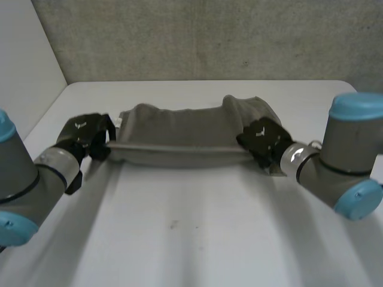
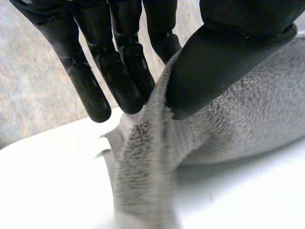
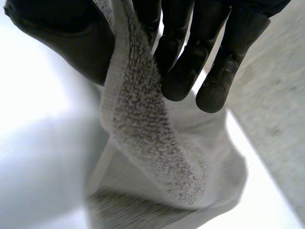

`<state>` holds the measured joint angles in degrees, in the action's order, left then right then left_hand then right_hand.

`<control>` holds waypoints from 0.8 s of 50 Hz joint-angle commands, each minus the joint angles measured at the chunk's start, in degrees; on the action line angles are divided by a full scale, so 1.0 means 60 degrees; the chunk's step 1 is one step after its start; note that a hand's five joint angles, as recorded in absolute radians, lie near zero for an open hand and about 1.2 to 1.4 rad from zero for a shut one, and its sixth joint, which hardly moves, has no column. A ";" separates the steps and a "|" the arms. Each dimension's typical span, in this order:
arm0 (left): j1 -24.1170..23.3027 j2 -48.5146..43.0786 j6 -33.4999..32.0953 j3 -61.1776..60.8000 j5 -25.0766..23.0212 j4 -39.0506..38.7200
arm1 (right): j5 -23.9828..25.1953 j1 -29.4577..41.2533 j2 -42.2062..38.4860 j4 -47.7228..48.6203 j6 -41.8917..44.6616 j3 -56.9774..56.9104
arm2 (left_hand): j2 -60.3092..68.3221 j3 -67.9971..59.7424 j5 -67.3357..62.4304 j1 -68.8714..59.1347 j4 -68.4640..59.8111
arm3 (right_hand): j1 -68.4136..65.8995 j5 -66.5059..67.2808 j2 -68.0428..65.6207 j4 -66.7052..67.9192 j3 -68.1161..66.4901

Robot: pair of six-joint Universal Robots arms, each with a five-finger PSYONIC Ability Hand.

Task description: Fold the towel.

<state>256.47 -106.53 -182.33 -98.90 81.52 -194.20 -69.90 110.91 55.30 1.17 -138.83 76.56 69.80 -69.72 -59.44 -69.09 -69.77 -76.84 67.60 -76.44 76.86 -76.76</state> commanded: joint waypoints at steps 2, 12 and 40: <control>0.0247 0.0030 -0.0490 -0.0567 -0.0022 -0.0386 | -0.0083 -0.0014 -0.0472 0.1254 -0.1910 0.0936 | 0.1700 -0.1713 -0.1760 -0.1818 -0.1705 | 0.4145 -0.4272 0.4079 -0.4148 0.4131; 0.0262 0.0586 -0.0432 -0.0538 0.0007 -0.0386 | -0.1048 -0.0365 -0.0091 0.2294 -0.4984 0.1610 | 0.1700 -0.1713 -0.1760 -0.1818 -0.1705 | 0.8964 -0.9091 0.8899 -0.8967 0.8951; 0.1009 0.1129 0.0022 -0.0142 -0.0022 -0.0401 | -0.1328 -0.1727 0.0260 -0.0342 -0.4357 0.0380 | 0.1700 -0.1713 -0.1760 -0.1818 -0.1705 | 0.7649 -0.7776 0.7584 -0.7652 0.7636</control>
<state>260.95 -99.25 -182.04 -99.98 81.42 -196.48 -78.45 103.51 57.74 6.42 -169.12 82.28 69.80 -69.71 -59.44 -69.09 -69.77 -28.76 19.79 -28.77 29.16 -29.30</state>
